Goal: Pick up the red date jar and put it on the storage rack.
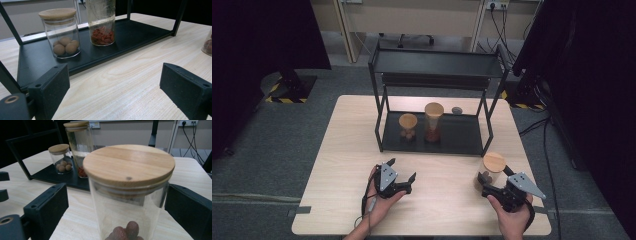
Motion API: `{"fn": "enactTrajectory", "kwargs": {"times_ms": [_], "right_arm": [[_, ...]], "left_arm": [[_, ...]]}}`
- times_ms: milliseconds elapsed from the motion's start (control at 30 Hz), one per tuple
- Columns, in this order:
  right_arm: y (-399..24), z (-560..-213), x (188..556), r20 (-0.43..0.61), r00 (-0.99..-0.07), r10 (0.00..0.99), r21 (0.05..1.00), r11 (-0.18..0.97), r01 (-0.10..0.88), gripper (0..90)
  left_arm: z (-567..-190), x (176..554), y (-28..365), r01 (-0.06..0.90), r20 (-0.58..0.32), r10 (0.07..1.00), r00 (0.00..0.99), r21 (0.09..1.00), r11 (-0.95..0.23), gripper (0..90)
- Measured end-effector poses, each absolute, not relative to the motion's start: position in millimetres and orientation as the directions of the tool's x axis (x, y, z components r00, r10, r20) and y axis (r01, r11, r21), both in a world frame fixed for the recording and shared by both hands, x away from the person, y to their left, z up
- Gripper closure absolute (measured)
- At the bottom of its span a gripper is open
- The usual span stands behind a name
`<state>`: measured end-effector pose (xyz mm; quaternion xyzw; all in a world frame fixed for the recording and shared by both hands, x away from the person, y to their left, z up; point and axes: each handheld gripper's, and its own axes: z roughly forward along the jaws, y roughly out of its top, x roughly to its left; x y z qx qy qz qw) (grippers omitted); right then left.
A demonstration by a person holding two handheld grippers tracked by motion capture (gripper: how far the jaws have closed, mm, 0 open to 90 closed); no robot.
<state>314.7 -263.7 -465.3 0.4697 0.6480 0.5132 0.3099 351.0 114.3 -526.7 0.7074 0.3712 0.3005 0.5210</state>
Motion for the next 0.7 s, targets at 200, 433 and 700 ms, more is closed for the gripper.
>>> {"fn": "enactTrajectory", "kwargs": {"times_ms": [200, 433, 700], "right_arm": [[-264.5, -463.5, 318.9, 0.074, -0.362, 0.929, 0.96, 0.032, 0.279, 13.5], [-265.0, -463.1, 321.5, 0.063, -0.354, 0.933, 0.961, 0.038, 0.273, 20.3], [-265.7, -462.0, 321.6, 0.035, -0.353, 0.935, 0.962, 0.064, 0.265, 24.7]], "left_arm": [[-526.7, 351.1, 114.3, 0.213, 0.038, 0.838, 0.544, 0.96, -0.181, 8.7], [-526.7, 351.2, 114.4, 0.213, 0.036, 0.838, 0.544, 0.96, -0.18, 8.7], [-526.6, 351.1, 114.3, 0.212, 0.039, 0.837, 0.546, 0.96, -0.183, 8.8]]}}
